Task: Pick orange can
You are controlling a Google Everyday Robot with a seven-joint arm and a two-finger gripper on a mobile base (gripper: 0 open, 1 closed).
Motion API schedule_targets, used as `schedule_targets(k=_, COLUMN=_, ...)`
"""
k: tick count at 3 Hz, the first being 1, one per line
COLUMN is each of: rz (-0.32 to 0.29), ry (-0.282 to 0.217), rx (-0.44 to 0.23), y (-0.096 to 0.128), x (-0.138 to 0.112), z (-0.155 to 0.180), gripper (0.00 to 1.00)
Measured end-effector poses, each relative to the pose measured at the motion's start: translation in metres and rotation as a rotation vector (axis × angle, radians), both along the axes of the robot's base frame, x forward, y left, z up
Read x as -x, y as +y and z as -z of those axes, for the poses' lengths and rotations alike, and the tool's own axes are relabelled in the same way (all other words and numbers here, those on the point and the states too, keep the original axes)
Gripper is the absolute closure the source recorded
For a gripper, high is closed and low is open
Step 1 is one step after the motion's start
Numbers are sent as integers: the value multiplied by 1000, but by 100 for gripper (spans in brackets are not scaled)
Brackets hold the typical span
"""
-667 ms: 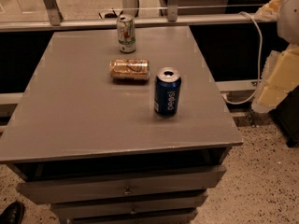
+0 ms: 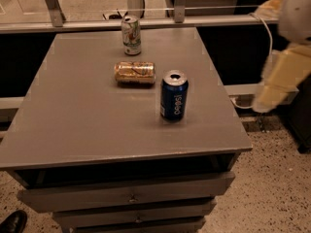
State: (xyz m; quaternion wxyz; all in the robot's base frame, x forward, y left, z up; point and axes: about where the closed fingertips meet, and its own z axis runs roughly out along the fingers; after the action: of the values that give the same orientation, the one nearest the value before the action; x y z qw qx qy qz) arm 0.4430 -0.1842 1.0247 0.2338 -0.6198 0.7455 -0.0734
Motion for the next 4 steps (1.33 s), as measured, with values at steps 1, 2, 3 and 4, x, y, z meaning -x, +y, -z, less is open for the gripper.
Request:
schedule_targets(k=1, rz=-94, ry=-8, rx=-66, y=57, x=-37, z=13, gripper=0)
schedule_targets(k=2, rz=-140, ry=-20, rx=-154, y=116, x=-75, z=25, gripper=0)
schedule_targets(k=3, rz=-135, ry=-22, rx=-240, y=157, x=-103, z=29, gripper=0)
schedule_targets(k=4, rz=-135, ry=-24, rx=-240, y=158, x=-103, z=28, gripper=0)
